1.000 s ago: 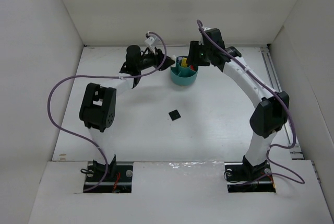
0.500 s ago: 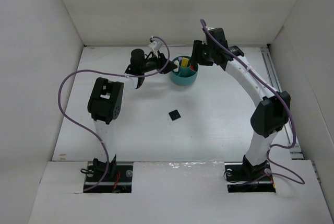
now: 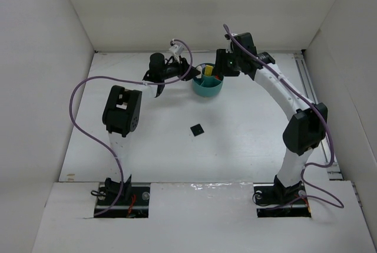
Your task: Sort the legos into containers by color
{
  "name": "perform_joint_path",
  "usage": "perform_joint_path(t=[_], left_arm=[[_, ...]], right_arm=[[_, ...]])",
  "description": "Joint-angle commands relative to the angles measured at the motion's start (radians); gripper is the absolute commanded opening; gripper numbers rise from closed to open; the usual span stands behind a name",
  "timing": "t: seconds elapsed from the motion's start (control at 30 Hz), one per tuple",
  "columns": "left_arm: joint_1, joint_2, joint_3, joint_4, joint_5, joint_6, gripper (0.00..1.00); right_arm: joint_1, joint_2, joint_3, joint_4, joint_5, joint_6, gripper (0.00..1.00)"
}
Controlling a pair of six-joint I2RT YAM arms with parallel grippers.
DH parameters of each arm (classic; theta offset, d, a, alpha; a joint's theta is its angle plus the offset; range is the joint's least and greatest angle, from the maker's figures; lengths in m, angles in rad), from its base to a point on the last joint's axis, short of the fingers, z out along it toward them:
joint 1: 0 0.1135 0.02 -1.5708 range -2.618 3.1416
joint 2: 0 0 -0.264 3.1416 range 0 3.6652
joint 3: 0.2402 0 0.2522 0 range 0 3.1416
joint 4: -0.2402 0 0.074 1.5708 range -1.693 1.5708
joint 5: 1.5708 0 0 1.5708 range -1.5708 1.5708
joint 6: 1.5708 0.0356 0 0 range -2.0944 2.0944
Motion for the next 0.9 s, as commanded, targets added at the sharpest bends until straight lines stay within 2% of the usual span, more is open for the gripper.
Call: perform_joint_path(t=[0.0, 0.07, 0.17, 0.3, 0.4, 0.6, 0.7, 0.83, 0.87], left_arm=[[-0.002, -0.012, 0.046, 0.022, 0.002, 0.031, 0.12], [-0.002, -0.003, 0.046, 0.022, 0.002, 0.031, 0.18], [-0.002, -0.003, 0.046, 0.022, 0.002, 0.031, 0.35], [0.007, -0.046, 0.002, 0.111, 0.002, 0.0, 0.48], [0.007, -0.075, -0.01, 0.111, 0.002, 0.009, 0.6], [0.047, -0.174, -0.078, 0.185, -0.063, -0.026, 0.63], [0.107, -0.285, -0.141, 0.195, -0.091, -0.047, 0.63], [0.205, -0.406, -0.15, 0.049, -0.055, -0.031, 0.63], [0.231, -0.458, -0.159, 0.0, -0.044, -0.002, 0.64]], right_arm=[[-0.015, -0.046, -0.005, -0.019, -0.052, -0.039, 0.54], [-0.015, -0.046, -0.015, -0.028, -0.063, -0.051, 0.54], [-0.015, -0.046, -0.025, -0.028, -0.1, -0.064, 0.54], [-0.015, -0.07, -0.07, -0.039, -0.134, -0.117, 0.54], [-0.015, -0.104, -0.126, -0.013, -0.161, -0.165, 0.57], [0.044, -0.173, -0.208, 0.018, -0.189, -0.298, 0.57], [0.125, -0.217, -0.286, 0.027, -0.189, -0.468, 0.57], [0.221, -0.227, -0.34, -0.008, -0.224, -0.703, 0.59], [0.239, -0.199, -0.34, -0.028, -0.24, -0.81, 0.61]])
